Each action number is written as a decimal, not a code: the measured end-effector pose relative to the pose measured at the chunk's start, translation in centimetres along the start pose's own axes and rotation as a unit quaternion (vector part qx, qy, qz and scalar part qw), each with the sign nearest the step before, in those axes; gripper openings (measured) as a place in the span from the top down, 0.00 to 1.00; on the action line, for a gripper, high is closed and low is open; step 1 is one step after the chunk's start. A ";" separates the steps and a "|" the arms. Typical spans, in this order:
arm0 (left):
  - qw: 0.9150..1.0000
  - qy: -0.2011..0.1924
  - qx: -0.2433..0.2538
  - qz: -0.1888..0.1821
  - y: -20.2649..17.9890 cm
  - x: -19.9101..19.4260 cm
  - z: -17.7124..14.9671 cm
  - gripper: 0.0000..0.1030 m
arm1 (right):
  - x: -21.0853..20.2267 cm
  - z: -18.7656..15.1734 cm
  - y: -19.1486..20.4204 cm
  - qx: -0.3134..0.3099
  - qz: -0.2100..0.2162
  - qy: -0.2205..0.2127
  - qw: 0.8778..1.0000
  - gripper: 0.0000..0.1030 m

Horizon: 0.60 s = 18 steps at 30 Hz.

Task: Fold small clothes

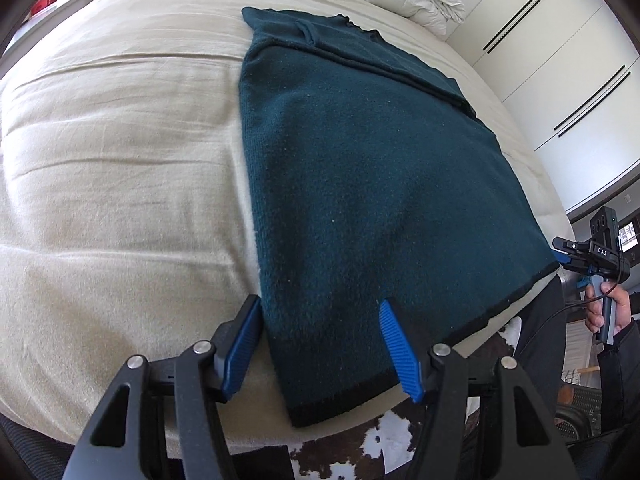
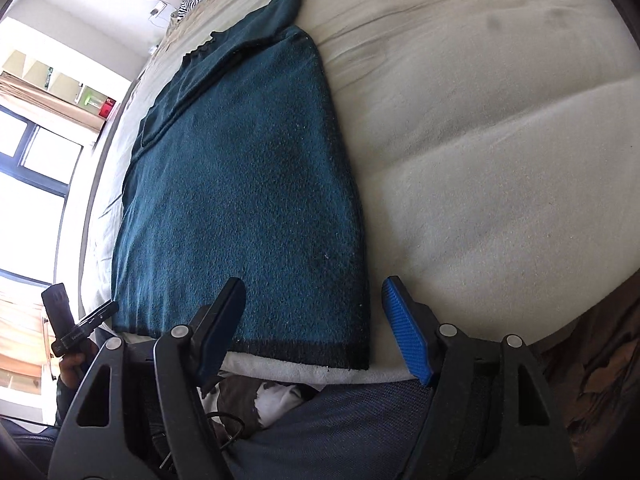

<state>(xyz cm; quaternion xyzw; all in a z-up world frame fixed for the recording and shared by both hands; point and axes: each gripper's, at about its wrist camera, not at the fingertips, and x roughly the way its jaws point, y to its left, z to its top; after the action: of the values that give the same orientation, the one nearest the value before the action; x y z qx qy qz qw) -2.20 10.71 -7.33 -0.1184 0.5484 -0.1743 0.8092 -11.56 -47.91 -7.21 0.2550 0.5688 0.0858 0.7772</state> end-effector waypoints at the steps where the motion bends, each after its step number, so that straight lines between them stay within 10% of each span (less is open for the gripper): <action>1: 1.000 0.000 -0.007 -0.005 0.2 -0.2 -0.2 0.39 | -0.1 -0.1 -0.2 0.005 0.003 0.000 1.000 0.36; 9: 1.000 0.009 -0.018 -0.001 0.4 -0.1 -0.7 0.46 | 0.0 -0.9 -0.9 0.024 0.015 0.007 1.000 0.61; 18: 1.000 0.020 -0.010 0.008 0.2 0.2 -0.5 0.92 | 0.4 -1.3 -1.0 0.024 0.009 0.008 1.000 0.86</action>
<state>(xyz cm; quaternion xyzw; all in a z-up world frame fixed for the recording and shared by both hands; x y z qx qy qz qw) -2.54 10.80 -7.79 -0.1184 0.5675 -0.1644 0.7980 -12.80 -48.23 -8.39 0.2782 0.5742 0.0811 0.7657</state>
